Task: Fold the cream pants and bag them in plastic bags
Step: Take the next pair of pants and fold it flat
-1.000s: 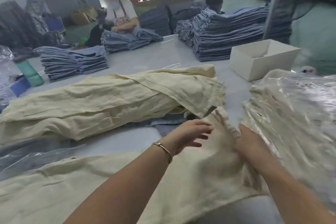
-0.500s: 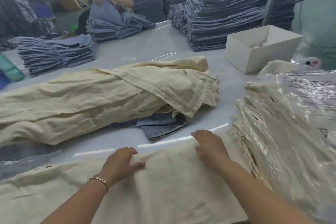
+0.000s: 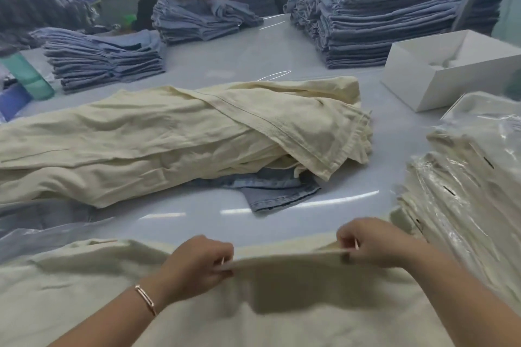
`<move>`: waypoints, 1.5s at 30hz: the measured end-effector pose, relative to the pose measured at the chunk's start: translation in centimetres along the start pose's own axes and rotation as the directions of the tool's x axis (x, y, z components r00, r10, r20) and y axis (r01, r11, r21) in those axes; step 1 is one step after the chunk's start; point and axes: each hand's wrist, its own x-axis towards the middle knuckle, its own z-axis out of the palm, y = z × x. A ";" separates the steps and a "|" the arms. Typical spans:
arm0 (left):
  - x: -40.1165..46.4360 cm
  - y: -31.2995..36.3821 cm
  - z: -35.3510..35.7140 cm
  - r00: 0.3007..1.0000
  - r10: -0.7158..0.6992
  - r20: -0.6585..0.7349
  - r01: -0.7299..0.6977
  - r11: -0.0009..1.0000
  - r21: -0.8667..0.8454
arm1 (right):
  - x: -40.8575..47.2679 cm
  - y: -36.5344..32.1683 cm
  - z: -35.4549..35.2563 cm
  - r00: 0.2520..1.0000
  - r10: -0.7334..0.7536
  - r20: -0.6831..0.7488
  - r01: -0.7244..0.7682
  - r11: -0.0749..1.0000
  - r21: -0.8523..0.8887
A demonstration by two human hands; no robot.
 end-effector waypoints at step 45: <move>-10.5 -12.7 1.8 0.522 -0.686 -0.506 0.835 0.532 0.141 | 4.6 0.6 5.6 0.660 0.248 -0.709 -0.423 0.903 -0.078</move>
